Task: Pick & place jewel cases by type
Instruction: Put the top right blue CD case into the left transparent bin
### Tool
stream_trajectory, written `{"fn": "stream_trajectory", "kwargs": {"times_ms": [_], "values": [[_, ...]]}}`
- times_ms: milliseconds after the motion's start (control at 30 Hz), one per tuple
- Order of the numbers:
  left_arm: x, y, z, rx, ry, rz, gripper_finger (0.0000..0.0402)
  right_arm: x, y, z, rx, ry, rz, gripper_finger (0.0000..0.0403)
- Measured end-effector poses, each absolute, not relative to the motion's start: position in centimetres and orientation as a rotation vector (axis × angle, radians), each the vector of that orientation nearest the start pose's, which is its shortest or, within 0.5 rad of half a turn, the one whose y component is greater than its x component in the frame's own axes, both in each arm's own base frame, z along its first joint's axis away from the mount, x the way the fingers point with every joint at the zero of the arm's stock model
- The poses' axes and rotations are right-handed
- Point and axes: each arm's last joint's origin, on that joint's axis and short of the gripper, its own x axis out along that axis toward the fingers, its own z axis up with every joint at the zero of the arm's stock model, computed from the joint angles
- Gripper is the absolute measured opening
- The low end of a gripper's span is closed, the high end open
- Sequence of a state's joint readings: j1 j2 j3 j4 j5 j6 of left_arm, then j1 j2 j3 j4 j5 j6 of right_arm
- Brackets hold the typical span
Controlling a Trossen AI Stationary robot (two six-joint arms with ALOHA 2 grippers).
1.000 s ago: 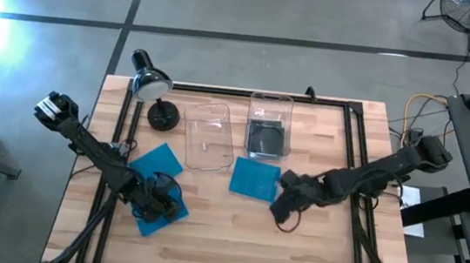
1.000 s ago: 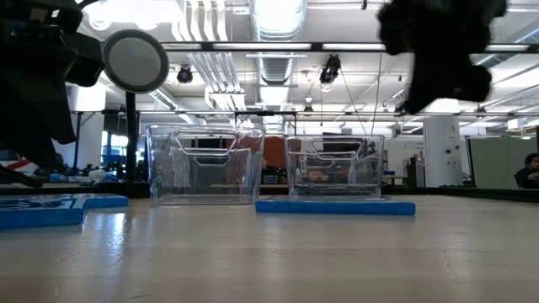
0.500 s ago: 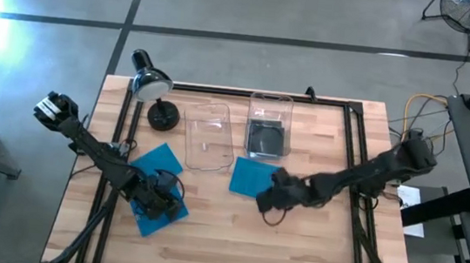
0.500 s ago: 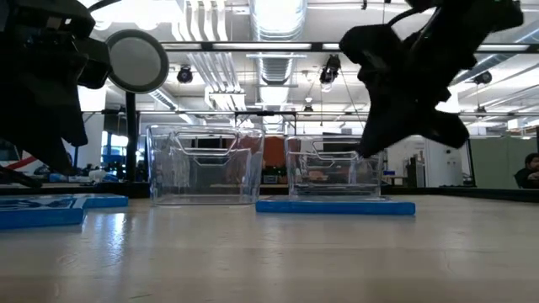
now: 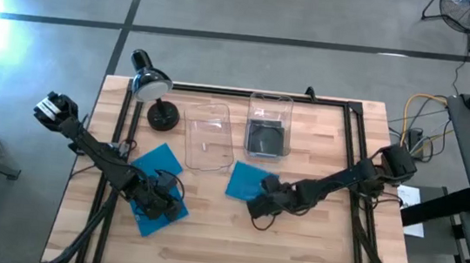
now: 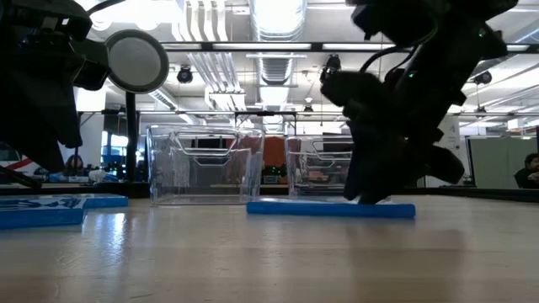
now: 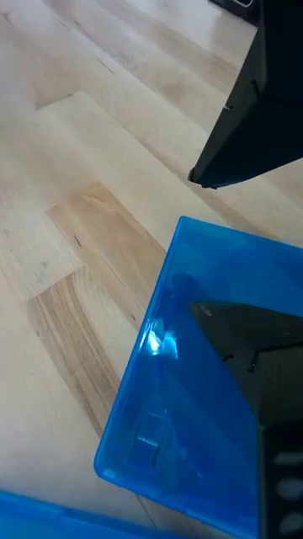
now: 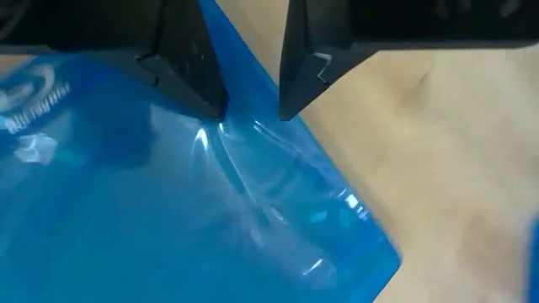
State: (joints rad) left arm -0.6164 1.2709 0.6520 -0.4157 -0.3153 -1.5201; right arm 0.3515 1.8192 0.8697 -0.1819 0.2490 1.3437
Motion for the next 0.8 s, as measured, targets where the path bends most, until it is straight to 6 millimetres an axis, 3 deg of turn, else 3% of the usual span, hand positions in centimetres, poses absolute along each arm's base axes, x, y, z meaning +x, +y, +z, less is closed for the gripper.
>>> {"fn": "stream_trajectory", "kwargs": {"times_ms": [200, 267, 433, 533, 667, 800], "values": [[19.0, -12.1, 18.0, -0.937, 0.883, 0.459, 0.0213, 30.1, 13.6, 12.1, 0.951, 0.974, -0.284, 0.0125], [19.2, -12.0, 18.1, -0.946, 0.87, 0.465, 0.0213, 30.1, 14.0, 12.6, 0.978, 0.946, -0.25, 0.0122], [20.6, -11.7, 18.7, -1.027, 0.758, 0.384, 0.0213, 29.9, 13.7, 15.9, 0.988, 0.745, -0.278, 0.0127], [21.8, -11.5, 18.9, -1.063, 0.677, 0.337, 0.0213, 28.8, 13.0, 17.6, 0.995, 0.735, -0.335, 0.014], [23.5, -11.0, 17.8, -1.061, 0.656, 0.36, 0.0213, 26.8, 12.4, 18.1, 1.019, 0.827, -0.473, 0.0171], [25.8, -11.0, 16.3, -1.083, 0.667, 0.324, 0.0213, 25.4, 12.6, 17.1, 1.069, 0.92, -0.597, 0.0214]]}}
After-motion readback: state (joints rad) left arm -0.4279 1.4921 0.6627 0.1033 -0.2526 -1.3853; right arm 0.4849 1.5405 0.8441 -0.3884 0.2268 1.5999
